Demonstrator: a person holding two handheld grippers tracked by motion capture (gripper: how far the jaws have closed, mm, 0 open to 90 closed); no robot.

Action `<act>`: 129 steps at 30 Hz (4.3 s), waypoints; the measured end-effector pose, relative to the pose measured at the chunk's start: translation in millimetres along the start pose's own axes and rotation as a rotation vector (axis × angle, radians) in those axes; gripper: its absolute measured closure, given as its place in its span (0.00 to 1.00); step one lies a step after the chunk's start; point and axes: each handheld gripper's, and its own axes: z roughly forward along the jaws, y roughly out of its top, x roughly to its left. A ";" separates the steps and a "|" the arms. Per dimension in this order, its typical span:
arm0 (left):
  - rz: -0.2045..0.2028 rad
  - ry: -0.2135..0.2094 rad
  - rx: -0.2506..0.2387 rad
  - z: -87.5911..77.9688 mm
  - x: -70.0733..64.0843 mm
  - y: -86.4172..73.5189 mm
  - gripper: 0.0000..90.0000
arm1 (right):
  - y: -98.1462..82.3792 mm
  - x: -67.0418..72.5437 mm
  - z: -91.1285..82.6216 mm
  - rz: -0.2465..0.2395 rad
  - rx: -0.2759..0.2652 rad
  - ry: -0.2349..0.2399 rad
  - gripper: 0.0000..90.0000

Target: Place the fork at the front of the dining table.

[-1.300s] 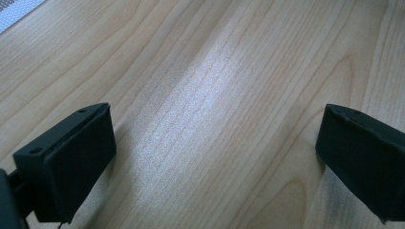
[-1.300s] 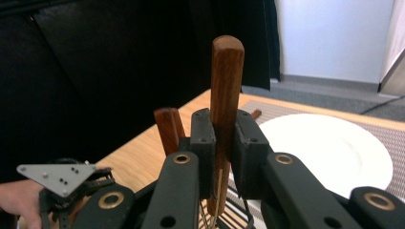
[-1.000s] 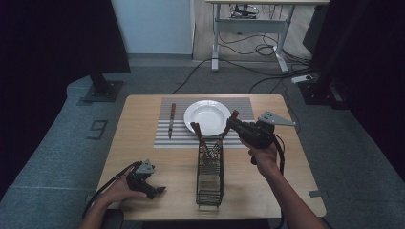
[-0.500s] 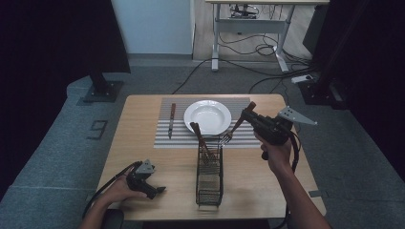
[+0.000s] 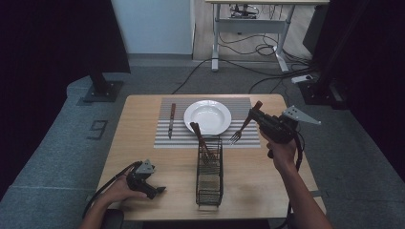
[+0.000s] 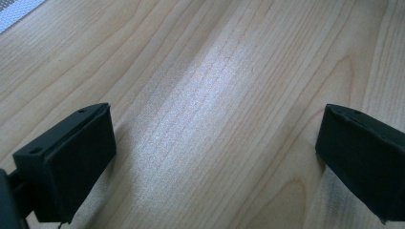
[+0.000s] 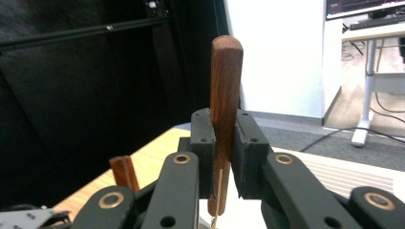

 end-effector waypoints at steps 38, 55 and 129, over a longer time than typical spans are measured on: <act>-0.001 -0.001 0.000 0.0 0.1 0.0 0.00 | -47.5 -44.7 30.2 -0.022 0.174 -0.206 0.89; -0.001 -0.001 0.000 0.0 0.1 0.0 0.00 | -60.8 -56.6 47.9 -0.046 0.218 -0.266 0.89; 0.006 -0.007 0.000 0.0 1.0 -0.1 0.00 | -63.5 -94.6 149.1 -0.042 0.389 -0.370 0.89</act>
